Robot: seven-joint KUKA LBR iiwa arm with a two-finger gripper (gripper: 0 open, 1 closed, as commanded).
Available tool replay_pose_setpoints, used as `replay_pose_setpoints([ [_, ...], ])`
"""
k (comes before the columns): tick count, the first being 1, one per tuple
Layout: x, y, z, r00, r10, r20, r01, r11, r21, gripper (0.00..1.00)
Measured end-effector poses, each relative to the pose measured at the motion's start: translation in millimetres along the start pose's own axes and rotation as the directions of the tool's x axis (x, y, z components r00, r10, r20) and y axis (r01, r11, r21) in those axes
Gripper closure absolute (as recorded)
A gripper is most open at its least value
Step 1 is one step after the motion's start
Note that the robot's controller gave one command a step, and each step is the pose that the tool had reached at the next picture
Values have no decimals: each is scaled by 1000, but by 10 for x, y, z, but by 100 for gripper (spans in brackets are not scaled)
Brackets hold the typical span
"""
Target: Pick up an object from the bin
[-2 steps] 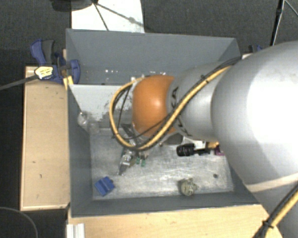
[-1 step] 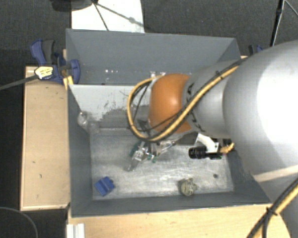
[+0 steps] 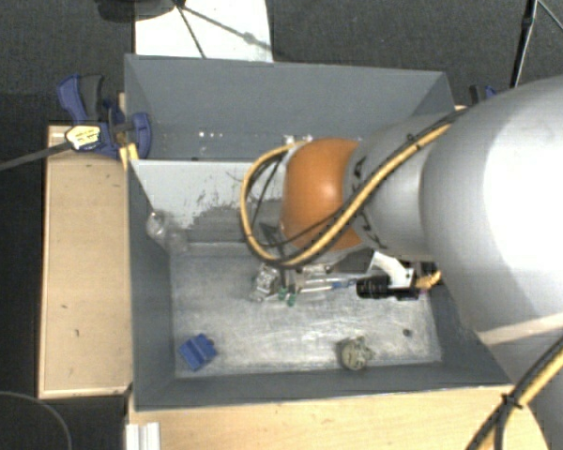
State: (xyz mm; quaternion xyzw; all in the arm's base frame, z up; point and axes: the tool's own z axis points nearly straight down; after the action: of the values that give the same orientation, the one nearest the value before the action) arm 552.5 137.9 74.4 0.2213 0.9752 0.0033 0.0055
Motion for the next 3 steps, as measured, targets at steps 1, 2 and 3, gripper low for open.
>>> replay_pose_setpoints([
  [1,27,-8,22,1000,-2,-6,2,1000,3,0],
  [2,-467,-618,-40,994,109,-3,-109,994,9,0],
  [3,-448,-586,-41,994,108,-5,-108,994,6,100],
])
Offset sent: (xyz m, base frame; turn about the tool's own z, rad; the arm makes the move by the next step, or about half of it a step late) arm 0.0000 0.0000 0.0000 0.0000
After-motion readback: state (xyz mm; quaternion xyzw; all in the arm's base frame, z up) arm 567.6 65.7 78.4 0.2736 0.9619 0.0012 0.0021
